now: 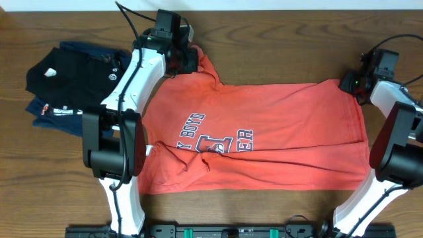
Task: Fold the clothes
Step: 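Fold the shirt's top half down toward the hem with both grippers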
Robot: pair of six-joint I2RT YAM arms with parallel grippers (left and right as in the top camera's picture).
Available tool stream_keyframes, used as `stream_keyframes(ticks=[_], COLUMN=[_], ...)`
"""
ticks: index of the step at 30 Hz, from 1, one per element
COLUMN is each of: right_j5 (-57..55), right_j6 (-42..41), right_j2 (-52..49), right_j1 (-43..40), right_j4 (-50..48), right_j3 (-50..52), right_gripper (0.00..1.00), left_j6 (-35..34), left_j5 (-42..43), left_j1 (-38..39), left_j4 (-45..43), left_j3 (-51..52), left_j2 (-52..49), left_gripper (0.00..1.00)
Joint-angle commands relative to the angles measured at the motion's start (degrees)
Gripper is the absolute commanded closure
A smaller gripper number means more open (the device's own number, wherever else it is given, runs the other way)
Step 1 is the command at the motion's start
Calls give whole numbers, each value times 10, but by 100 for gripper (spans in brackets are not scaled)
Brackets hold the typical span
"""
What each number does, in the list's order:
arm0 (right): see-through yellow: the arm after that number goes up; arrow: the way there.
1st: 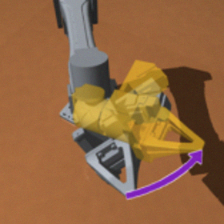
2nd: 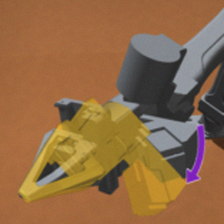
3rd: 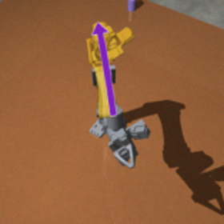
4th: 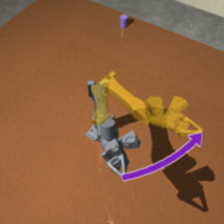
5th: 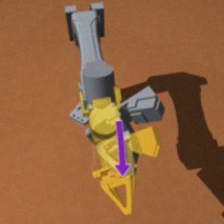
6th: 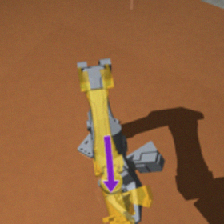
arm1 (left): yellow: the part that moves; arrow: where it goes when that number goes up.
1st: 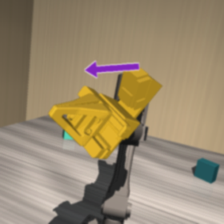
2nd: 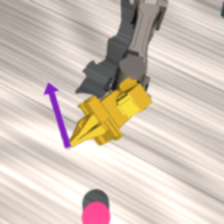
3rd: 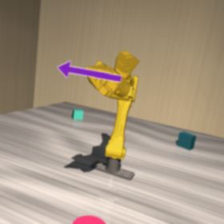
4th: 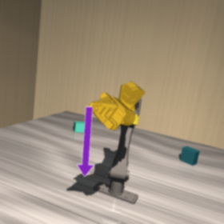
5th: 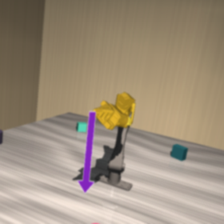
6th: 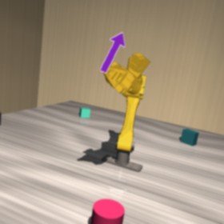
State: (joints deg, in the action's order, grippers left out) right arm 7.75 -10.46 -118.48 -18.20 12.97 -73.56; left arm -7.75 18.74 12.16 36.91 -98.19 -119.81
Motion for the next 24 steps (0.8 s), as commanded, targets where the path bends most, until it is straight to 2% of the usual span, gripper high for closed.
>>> stream_keyframes(ticks=[1,10,18,24], right_j5=[2,2,2,-10], right_j6=[-2,-4,-8,-31], right_j2=[-7,-28,-28,7], right_j1=[8,15,11,-9], right_j4=[-1,0,6,35], right_j3=[-10,-10,-10,-12], right_gripper=[79,79,99,99], left_j6=[-5,-5,-5,-5], left_j5=[2,2,2,2], left_j1=[1,1,1,1], left_j4=[2,2,2,7], left_j3=[-7,-7,-7,-7], left_j2=[0,0,0,1], left_gripper=[94,94,94,94])
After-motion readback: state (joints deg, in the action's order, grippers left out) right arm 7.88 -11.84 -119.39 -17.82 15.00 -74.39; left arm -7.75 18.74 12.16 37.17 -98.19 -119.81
